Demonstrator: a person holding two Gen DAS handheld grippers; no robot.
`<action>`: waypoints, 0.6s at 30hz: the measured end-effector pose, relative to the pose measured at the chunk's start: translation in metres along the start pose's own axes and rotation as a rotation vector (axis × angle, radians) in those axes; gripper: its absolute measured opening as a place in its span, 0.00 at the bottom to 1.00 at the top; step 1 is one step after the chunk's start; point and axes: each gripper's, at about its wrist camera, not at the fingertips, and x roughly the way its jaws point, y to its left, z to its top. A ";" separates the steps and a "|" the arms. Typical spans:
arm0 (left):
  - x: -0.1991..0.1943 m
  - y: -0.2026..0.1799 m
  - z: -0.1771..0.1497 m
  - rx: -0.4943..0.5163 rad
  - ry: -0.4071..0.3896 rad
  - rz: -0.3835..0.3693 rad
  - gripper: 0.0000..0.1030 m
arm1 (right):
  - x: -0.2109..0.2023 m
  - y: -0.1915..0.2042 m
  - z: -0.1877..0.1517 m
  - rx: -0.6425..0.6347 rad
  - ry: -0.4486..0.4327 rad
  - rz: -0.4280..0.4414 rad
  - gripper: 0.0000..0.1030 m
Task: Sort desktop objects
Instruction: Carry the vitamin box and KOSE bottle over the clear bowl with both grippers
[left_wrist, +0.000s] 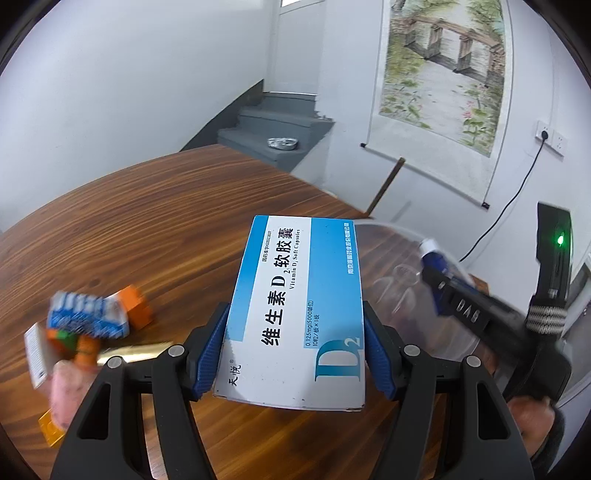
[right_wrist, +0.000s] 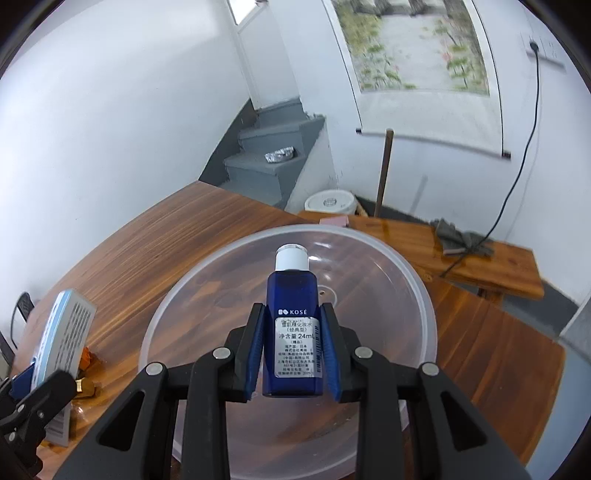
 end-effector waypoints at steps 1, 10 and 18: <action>0.004 -0.004 0.003 0.002 0.000 -0.008 0.68 | 0.001 -0.004 0.001 0.010 0.006 0.002 0.31; 0.040 -0.031 0.016 0.024 0.045 -0.073 0.68 | 0.008 -0.015 0.001 0.071 0.029 -0.009 0.31; 0.049 -0.040 0.016 0.050 0.060 -0.086 0.68 | 0.007 -0.021 0.001 0.093 0.018 -0.051 0.32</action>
